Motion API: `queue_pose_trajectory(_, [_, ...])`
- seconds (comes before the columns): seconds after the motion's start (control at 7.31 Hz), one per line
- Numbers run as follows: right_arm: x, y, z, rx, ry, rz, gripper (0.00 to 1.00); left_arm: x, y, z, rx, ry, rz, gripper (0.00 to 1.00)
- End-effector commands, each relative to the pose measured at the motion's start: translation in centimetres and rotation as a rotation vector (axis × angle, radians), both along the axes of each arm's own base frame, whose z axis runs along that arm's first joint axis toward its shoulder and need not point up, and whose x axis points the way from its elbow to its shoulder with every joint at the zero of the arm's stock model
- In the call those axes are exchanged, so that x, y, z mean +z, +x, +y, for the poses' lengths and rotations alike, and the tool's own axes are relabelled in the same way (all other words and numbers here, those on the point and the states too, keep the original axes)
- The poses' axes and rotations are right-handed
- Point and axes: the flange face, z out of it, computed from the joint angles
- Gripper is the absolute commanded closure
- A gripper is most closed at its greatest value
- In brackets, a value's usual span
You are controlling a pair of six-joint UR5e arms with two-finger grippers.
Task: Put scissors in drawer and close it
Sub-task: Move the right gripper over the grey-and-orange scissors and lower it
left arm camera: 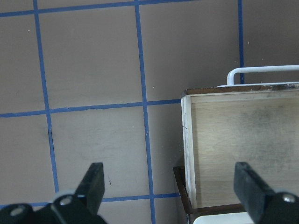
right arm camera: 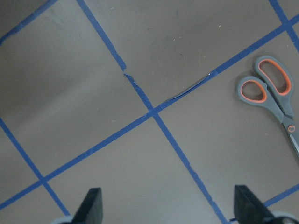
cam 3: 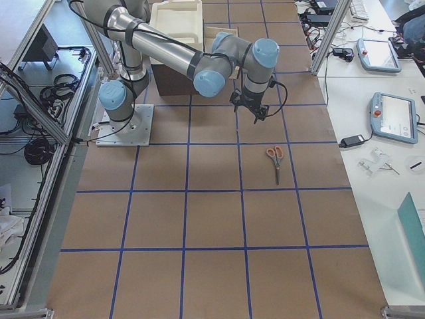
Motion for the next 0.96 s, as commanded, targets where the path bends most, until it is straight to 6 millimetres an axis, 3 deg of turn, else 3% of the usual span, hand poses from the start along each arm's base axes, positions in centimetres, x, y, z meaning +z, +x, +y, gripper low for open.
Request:
queue_pose_trajectory(0.0, [-5.6, -2.7, -4.2, 0.19, -0.094, 0.049, 0.0, -0.1, 0.0, 0.1, 0.0, 0.0, 0.001, 0.0])
queue_pose_trajectory(0.27, [-8.9, -3.8, -6.6, 0.32, -0.15, 0.082, 0.0, 0.0, 0.0, 0.1, 0.0, -0.001, 0.001, 0.0])
queue_pose_trajectory(0.82, [-14.7, -4.7, -8.6, 0.463, -0.142, 0.069, 0.0, -0.1, 0.0, 0.2, 0.001, 0.0, 0.001, 0.0])
